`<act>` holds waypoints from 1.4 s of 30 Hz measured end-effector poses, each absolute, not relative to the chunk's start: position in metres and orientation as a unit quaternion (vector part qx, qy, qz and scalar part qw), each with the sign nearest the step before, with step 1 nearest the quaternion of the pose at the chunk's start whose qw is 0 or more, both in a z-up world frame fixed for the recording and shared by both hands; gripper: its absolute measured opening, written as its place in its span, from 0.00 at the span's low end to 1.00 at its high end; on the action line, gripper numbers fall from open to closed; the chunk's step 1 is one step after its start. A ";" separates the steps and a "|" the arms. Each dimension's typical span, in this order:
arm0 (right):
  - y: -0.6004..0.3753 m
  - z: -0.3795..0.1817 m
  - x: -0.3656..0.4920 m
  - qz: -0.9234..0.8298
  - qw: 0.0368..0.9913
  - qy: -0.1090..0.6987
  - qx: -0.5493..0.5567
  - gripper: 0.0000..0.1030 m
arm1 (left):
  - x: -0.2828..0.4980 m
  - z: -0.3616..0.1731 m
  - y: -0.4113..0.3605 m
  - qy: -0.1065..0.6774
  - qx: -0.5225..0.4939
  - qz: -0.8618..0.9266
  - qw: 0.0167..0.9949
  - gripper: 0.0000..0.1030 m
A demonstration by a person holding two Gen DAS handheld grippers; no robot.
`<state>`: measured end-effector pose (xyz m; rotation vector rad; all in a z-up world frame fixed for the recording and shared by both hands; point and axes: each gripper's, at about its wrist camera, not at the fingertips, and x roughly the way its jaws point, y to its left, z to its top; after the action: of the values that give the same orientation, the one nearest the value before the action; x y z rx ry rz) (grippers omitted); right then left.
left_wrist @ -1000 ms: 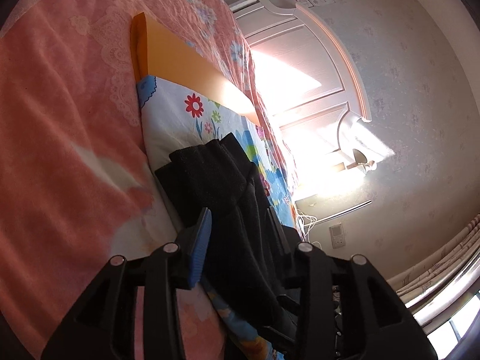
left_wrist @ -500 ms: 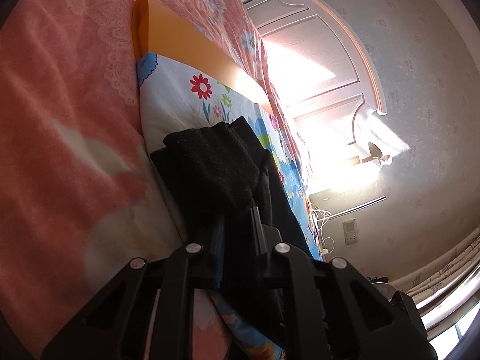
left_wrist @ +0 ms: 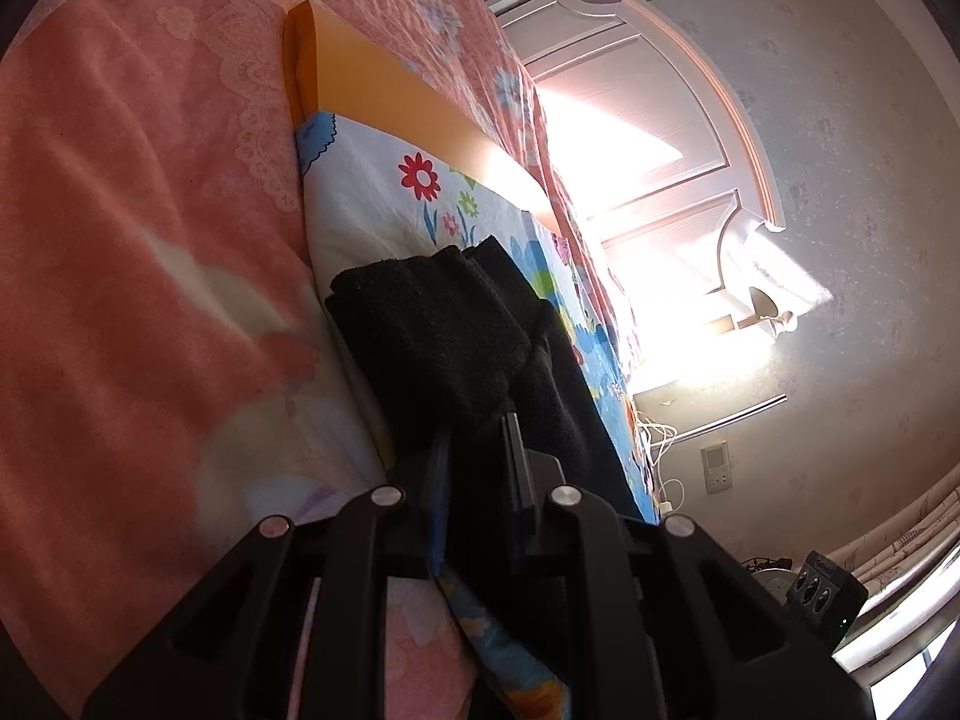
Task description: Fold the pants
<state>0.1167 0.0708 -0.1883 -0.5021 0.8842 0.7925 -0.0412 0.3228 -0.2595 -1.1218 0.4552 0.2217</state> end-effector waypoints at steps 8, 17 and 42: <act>0.055 -0.204 0.124 0.368 0.797 0.443 -0.183 0.86 | -0.024 -0.169 0.240 0.235 -0.198 0.242 0.920 0.69; 0.057 -0.208 0.125 0.342 0.794 0.475 -0.166 0.95 | 0.018 -0.166 0.182 0.279 -0.075 0.180 0.940 0.98; 0.017 -0.208 0.218 0.266 0.827 0.465 -0.169 0.96 | 0.152 -0.199 0.206 0.451 -0.010 0.104 0.886 0.27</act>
<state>0.2176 0.0165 -0.2076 -0.3582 0.9884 0.5649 0.1519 0.2063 -0.1991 -0.0207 0.9374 0.2165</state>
